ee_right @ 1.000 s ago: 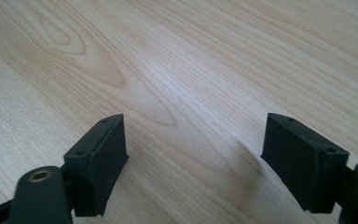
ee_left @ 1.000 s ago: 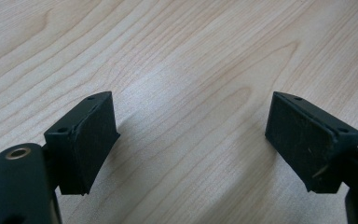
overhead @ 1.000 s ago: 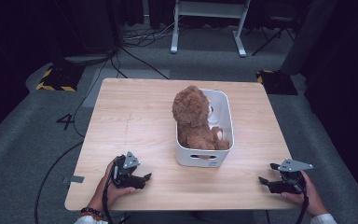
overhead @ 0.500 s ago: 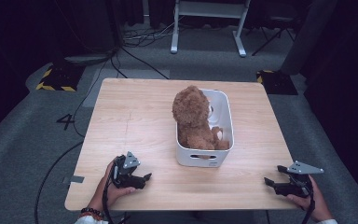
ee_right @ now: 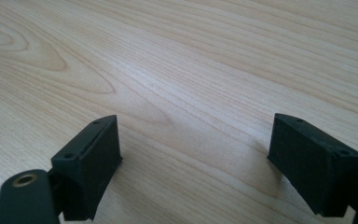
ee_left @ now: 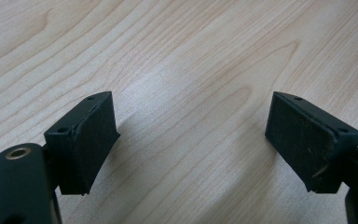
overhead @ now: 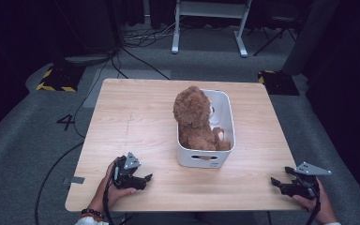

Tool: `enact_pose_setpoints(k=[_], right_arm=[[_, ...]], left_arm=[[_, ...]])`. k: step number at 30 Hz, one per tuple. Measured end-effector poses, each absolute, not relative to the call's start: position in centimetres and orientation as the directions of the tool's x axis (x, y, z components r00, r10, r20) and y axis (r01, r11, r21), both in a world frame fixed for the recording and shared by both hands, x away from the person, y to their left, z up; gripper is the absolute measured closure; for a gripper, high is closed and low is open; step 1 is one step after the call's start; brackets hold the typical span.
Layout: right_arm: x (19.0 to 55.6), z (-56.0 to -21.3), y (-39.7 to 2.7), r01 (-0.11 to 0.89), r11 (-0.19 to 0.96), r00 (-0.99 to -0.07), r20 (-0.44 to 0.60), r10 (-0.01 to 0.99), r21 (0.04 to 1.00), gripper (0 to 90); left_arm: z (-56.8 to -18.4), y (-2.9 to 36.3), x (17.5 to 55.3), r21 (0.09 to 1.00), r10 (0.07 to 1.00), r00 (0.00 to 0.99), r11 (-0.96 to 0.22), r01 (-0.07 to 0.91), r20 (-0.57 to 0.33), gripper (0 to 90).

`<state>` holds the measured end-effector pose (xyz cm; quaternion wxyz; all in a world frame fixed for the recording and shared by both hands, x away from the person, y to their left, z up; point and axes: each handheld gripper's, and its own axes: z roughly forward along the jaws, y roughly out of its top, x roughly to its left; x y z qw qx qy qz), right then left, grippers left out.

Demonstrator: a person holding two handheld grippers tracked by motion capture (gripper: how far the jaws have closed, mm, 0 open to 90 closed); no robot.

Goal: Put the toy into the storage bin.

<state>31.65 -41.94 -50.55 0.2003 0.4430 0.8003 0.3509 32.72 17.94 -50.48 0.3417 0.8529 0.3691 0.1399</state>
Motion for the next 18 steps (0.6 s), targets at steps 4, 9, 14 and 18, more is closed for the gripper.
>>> enact_pose_setpoints(k=[4,9,14,18], right_arm=[[31.61,-50.55,-41.92,0.570,0.358,-0.522,-0.010,0.853,0.739,16.4],[31.62,-50.55,-41.93,0.570,0.358,-0.523,-0.010,0.852,0.739,16.4],[31.62,-50.55,-41.93,0.570,0.358,-0.523,-0.010,0.852,0.740,16.4],[31.62,-50.55,-41.93,0.570,0.358,-0.523,-0.010,0.852,0.739,16.4]], left_arm=[[-50.48,17.94,32.71,0.686,0.726,0.688,-0.494,0.534,-0.013,16.6],[-50.48,17.94,32.72,0.686,0.725,0.688,-0.494,0.534,-0.014,16.6],[-50.48,17.94,32.72,0.686,0.725,0.688,-0.494,0.534,-0.014,16.6],[-50.48,17.94,32.72,0.686,0.725,0.688,-0.494,0.534,-0.014,16.6]])
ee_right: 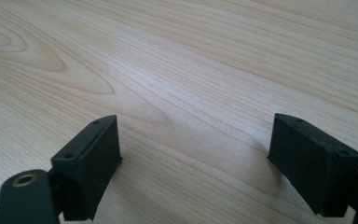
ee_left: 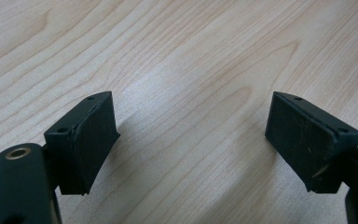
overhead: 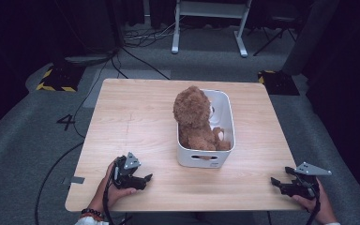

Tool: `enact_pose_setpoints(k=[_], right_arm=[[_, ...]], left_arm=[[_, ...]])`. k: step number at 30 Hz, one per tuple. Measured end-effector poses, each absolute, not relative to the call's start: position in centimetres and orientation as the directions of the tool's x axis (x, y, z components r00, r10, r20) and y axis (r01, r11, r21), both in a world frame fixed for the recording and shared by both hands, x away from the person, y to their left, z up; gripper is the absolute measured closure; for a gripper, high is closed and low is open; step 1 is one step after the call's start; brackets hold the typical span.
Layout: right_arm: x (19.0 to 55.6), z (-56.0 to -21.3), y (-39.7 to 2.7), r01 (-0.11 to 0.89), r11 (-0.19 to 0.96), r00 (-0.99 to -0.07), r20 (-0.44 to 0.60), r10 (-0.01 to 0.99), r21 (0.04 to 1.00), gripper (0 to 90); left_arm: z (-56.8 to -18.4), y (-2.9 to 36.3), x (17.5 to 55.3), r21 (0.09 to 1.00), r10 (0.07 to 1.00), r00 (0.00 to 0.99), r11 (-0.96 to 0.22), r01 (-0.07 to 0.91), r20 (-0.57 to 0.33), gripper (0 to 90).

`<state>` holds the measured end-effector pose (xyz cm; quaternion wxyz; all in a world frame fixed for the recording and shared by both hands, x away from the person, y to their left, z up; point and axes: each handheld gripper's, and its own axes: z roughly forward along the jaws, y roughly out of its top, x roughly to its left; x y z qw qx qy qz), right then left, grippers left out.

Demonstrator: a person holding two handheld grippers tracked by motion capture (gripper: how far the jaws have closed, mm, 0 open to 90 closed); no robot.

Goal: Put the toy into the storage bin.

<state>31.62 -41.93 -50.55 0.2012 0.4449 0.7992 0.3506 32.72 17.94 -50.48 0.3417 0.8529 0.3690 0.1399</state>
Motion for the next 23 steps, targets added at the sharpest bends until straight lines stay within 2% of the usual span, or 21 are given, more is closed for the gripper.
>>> enact_pose_setpoints(k=[23], right_arm=[[31.62,-50.55,-41.92,0.570,0.358,-0.523,-0.009,0.852,0.739,16.4]], left_arm=[[-50.47,17.90,32.82,0.684,0.723,0.691,-0.497,0.534,-0.014,16.1]])
